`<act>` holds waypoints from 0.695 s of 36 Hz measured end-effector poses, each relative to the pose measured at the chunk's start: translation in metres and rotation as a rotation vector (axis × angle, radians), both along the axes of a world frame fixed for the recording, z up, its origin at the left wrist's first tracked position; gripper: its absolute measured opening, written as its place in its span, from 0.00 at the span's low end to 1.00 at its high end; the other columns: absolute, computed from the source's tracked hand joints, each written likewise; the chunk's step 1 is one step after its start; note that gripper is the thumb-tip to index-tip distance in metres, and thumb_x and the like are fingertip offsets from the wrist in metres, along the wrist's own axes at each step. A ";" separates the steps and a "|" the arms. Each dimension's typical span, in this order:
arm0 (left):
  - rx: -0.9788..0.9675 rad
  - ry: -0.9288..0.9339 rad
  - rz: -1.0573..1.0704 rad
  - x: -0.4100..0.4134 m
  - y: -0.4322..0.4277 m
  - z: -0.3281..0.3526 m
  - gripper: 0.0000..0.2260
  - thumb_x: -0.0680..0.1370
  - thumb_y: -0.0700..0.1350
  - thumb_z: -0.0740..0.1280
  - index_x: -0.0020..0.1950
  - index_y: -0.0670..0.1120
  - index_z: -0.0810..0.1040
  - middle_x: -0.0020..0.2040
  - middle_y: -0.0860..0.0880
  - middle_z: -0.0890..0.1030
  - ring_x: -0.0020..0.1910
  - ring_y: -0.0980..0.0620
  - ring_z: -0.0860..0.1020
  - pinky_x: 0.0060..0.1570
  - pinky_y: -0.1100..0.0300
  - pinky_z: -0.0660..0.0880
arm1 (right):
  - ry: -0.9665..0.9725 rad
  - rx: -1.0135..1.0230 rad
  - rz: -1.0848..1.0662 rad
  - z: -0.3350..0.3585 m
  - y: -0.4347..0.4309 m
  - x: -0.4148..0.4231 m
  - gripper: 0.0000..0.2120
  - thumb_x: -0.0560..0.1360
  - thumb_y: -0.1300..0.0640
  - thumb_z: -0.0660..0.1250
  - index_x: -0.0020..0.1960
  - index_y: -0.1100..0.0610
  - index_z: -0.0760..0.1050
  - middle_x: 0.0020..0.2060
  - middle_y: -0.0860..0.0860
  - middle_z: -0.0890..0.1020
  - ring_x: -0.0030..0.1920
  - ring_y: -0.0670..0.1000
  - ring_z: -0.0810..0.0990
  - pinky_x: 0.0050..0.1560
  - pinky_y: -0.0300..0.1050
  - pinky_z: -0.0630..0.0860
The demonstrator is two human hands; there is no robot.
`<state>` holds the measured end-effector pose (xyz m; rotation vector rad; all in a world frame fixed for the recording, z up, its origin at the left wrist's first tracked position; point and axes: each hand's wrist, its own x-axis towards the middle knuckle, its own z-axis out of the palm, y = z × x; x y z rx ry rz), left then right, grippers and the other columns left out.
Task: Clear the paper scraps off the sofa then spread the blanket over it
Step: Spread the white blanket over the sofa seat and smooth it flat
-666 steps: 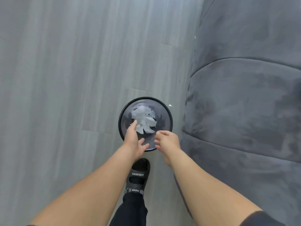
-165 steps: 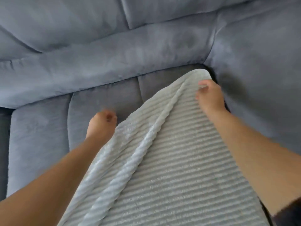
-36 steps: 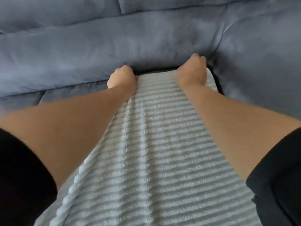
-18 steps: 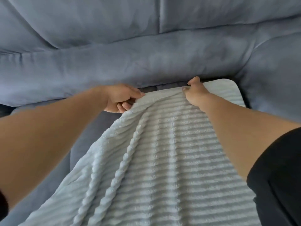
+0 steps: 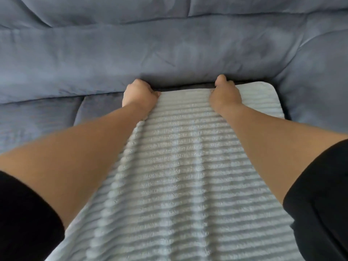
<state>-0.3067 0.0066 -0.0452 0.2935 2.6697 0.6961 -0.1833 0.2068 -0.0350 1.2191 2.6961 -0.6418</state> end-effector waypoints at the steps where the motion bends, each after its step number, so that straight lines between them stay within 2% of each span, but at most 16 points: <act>1: 0.013 -0.001 0.001 0.001 -0.002 -0.001 0.09 0.76 0.52 0.72 0.41 0.47 0.81 0.45 0.43 0.85 0.48 0.40 0.81 0.47 0.54 0.77 | -0.032 0.086 0.059 0.001 -0.008 -0.004 0.10 0.79 0.62 0.56 0.59 0.57 0.69 0.59 0.60 0.74 0.57 0.64 0.75 0.51 0.54 0.72; 2: 0.024 0.004 -0.005 0.002 -0.001 -0.001 0.09 0.76 0.52 0.72 0.42 0.47 0.82 0.45 0.43 0.85 0.48 0.40 0.81 0.47 0.54 0.77 | -0.050 0.127 0.118 0.004 -0.016 -0.010 0.10 0.78 0.63 0.57 0.57 0.56 0.70 0.57 0.59 0.76 0.54 0.63 0.75 0.48 0.53 0.71; 4: 0.038 0.031 -0.007 0.004 -0.002 -0.005 0.09 0.76 0.52 0.71 0.41 0.48 0.81 0.44 0.44 0.84 0.48 0.40 0.81 0.46 0.54 0.76 | -0.057 0.076 0.223 0.005 -0.039 -0.028 0.10 0.78 0.62 0.58 0.57 0.55 0.73 0.55 0.57 0.78 0.49 0.61 0.75 0.46 0.50 0.70; 8: 0.100 0.044 0.018 0.004 -0.007 -0.012 0.11 0.75 0.52 0.71 0.35 0.51 0.76 0.40 0.47 0.82 0.44 0.43 0.80 0.43 0.57 0.74 | -0.066 0.050 0.330 0.004 -0.073 -0.059 0.12 0.77 0.67 0.59 0.57 0.62 0.77 0.57 0.62 0.80 0.55 0.65 0.79 0.49 0.51 0.73; 11: 0.151 -0.023 -0.018 -0.001 -0.009 -0.006 0.15 0.75 0.52 0.72 0.32 0.50 0.74 0.33 0.50 0.79 0.37 0.46 0.79 0.39 0.58 0.74 | -0.016 0.072 0.322 -0.008 -0.079 -0.054 0.11 0.78 0.67 0.58 0.59 0.65 0.72 0.58 0.65 0.79 0.57 0.68 0.78 0.53 0.56 0.74; 13: 0.173 -0.169 -0.024 -0.008 -0.014 0.007 0.17 0.76 0.52 0.72 0.31 0.48 0.73 0.27 0.50 0.76 0.26 0.49 0.75 0.32 0.58 0.73 | 0.013 0.075 0.308 -0.012 -0.079 -0.050 0.08 0.79 0.66 0.57 0.58 0.63 0.70 0.56 0.65 0.79 0.55 0.69 0.78 0.50 0.56 0.73; 15: 0.161 -0.388 0.000 -0.016 -0.029 0.019 0.18 0.75 0.53 0.73 0.31 0.47 0.71 0.21 0.49 0.71 0.17 0.51 0.66 0.23 0.62 0.64 | -0.011 0.062 0.294 -0.013 -0.080 -0.050 0.10 0.79 0.67 0.56 0.58 0.63 0.70 0.55 0.65 0.79 0.54 0.68 0.78 0.46 0.54 0.71; 18: 0.196 -0.703 0.079 -0.034 -0.074 0.037 0.13 0.78 0.50 0.71 0.36 0.48 0.75 0.22 0.52 0.67 0.18 0.56 0.61 0.19 0.67 0.54 | -0.045 0.064 0.289 -0.009 -0.082 -0.052 0.12 0.78 0.68 0.55 0.61 0.63 0.68 0.55 0.65 0.79 0.54 0.68 0.78 0.44 0.54 0.69; 22: 0.296 -1.185 0.100 -0.035 -0.129 0.054 0.08 0.83 0.47 0.63 0.46 0.49 0.78 0.27 0.55 0.69 0.17 0.60 0.60 0.16 0.68 0.50 | -0.059 0.102 0.290 -0.011 -0.085 -0.049 0.12 0.79 0.67 0.54 0.61 0.63 0.67 0.55 0.65 0.79 0.55 0.68 0.78 0.45 0.54 0.70; 23: 0.310 -1.237 0.086 -0.031 -0.136 0.057 0.09 0.83 0.46 0.62 0.47 0.49 0.80 0.27 0.54 0.69 0.17 0.60 0.60 0.16 0.68 0.50 | -0.058 0.110 0.293 -0.012 -0.086 -0.049 0.11 0.79 0.68 0.54 0.61 0.63 0.67 0.54 0.65 0.79 0.54 0.68 0.78 0.45 0.54 0.69; 25: 0.296 -1.184 0.073 -0.025 -0.139 0.059 0.14 0.84 0.44 0.61 0.44 0.48 0.84 0.28 0.53 0.69 0.18 0.60 0.60 0.16 0.67 0.51 | -0.050 0.129 0.296 -0.013 -0.087 -0.049 0.10 0.79 0.68 0.54 0.59 0.62 0.66 0.52 0.64 0.79 0.53 0.67 0.78 0.44 0.54 0.69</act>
